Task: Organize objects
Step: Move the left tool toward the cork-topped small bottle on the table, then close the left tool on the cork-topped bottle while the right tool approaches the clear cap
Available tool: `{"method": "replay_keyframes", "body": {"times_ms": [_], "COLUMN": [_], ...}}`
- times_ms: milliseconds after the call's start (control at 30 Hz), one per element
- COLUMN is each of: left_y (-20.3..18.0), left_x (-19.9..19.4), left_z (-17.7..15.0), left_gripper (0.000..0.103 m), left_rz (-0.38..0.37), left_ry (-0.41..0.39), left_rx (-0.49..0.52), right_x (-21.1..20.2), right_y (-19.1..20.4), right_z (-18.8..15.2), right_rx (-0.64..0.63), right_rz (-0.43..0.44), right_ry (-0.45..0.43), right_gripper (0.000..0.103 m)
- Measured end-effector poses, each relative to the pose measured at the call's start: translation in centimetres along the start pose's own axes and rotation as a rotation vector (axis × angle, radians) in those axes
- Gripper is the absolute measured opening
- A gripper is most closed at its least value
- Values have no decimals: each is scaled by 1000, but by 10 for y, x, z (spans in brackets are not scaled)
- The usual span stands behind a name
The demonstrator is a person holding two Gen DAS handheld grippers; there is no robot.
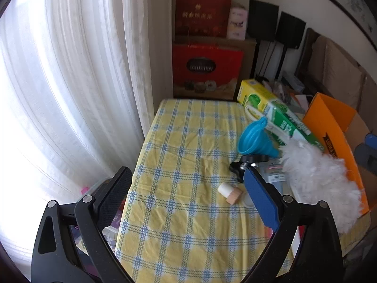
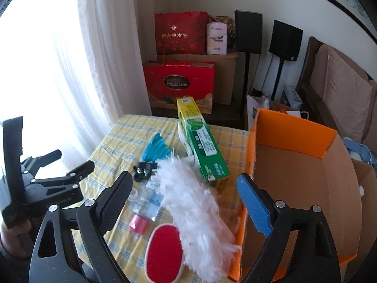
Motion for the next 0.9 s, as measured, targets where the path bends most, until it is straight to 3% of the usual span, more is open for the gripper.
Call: {"method": "replay_keyframes", "body": {"times_ms": [233,400,633,800,900], "left_y": [-10,-28,-37,-40,-42], "left_x": [18,37,57,69,71], "left_z": [-4,-16,-19,-24,-25], "left_gripper": [94,67,64,40,40], "left_rz": [-66,-110,-178,-206,-215], "left_ry": [25,115,198,257,274], "left_rx": [58,100,44,23,10], "right_x": [21,28,29,34,36], "right_y": [9,14,25,30,31], "right_z": [8,2,-18,-27,-29], "right_rx": [16,37,45,58,65], "right_rz": [57,99,150,168,171], "right_ry": [48,80,115,132,132], "right_gripper": [78,66,61,61,60]}}
Point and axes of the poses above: each gripper's, at about its wrist camera, not at the fingertips, and x roughly the way its jaws point, y to its left, z to its top, the point moved 7 cm from there along x, roughly the way its jaws point, and after that the axes turned 8 degrees about z, right-handed, at the moved point
